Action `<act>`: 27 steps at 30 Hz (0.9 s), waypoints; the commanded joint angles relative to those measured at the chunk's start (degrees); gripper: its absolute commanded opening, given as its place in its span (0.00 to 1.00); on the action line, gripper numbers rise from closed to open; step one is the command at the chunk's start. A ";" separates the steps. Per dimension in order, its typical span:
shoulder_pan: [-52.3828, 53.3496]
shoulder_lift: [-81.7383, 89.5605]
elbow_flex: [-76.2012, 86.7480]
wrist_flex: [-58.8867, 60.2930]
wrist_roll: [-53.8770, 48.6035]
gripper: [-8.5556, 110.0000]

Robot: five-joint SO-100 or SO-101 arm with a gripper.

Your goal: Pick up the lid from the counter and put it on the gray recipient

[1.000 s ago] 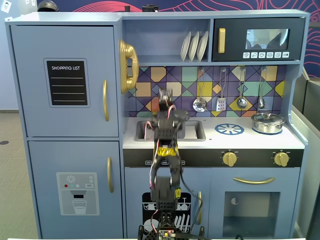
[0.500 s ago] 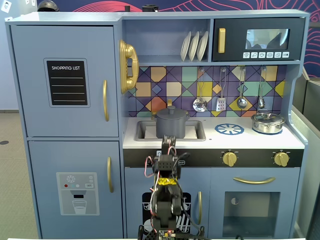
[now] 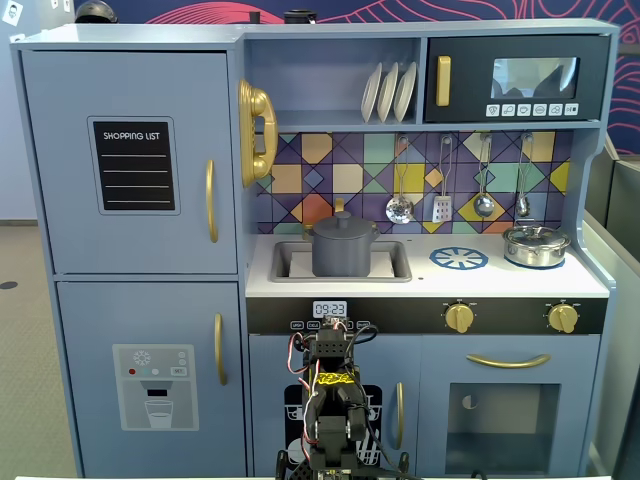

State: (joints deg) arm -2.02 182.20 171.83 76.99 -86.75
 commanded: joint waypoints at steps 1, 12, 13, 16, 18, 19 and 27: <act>-0.09 -0.09 0.18 10.46 0.88 0.08; 1.41 -0.09 0.18 10.63 0.18 0.10; 1.41 -0.09 0.18 10.63 0.18 0.11; 1.41 -0.09 0.18 10.63 0.18 0.11; 1.41 -0.09 0.18 10.63 0.18 0.11; 1.41 -0.09 0.18 10.63 0.18 0.11; 1.41 -0.09 0.18 10.63 0.18 0.11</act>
State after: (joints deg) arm -1.85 182.46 171.83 77.34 -86.31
